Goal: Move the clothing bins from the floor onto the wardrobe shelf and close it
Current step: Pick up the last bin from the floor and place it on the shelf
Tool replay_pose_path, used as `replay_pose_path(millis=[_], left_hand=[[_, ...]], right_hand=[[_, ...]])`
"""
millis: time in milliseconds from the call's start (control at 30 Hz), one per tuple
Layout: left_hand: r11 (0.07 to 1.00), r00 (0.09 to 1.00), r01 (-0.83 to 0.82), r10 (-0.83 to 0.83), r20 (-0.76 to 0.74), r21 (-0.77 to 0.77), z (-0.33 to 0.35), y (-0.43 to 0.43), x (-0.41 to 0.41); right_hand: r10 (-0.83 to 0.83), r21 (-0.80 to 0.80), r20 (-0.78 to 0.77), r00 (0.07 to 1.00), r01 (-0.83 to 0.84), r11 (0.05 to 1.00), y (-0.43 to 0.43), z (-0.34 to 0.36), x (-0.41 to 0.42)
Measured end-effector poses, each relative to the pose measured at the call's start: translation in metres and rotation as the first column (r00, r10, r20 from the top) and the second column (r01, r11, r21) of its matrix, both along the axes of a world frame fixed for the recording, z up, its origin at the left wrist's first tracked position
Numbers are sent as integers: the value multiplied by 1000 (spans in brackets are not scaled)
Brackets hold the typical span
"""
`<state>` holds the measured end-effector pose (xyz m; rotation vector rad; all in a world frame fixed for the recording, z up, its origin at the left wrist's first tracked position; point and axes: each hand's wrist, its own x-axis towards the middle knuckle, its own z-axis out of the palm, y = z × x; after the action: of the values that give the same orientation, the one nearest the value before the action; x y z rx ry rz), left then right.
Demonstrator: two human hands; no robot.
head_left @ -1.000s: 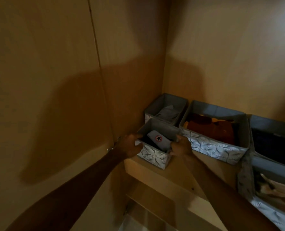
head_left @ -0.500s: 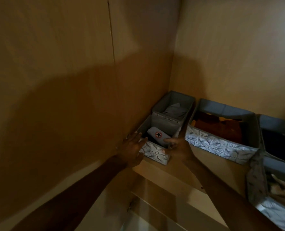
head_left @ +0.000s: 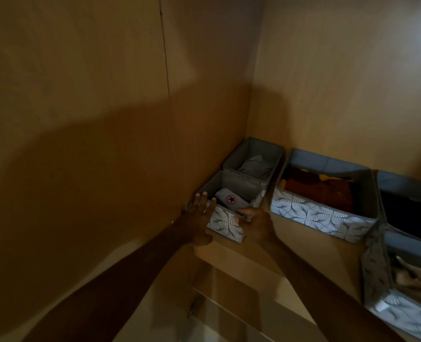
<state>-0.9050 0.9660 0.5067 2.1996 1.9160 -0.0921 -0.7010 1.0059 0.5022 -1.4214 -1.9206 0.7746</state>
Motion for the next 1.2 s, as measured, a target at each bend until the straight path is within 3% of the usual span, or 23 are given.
replay_pose_path(millis=[300,500,633,767,833,900,1200], left_hand=[[999,1000,0,0,25,33,-2,-1,0],[979,963,-106,59,262,172,3,-8,4],[904,763,-315,61,643,288,4,-22,13],[876,448,-461,92,889,142,10,-34,18],[864,266,-500,97,959,51,13,-45,26],[863,149,-504,109,983,-19,16,-61,35],[850,-4,-481,242,970,-214,-35,-143,67]], right_hand=[[32,-48,-56,998,-34,998,7,-3,4],[25,-61,-87,996,-30,998,0,-1,7],[-3,-41,-137,991,-3,999,-9,6,15],[-25,-49,-254,967,13,999,-25,20,27],[-30,-45,-293,956,17,999,-38,21,34],[-72,-53,-306,949,58,997,-55,18,40],[-312,-247,-412,856,224,943,-155,-32,82]])
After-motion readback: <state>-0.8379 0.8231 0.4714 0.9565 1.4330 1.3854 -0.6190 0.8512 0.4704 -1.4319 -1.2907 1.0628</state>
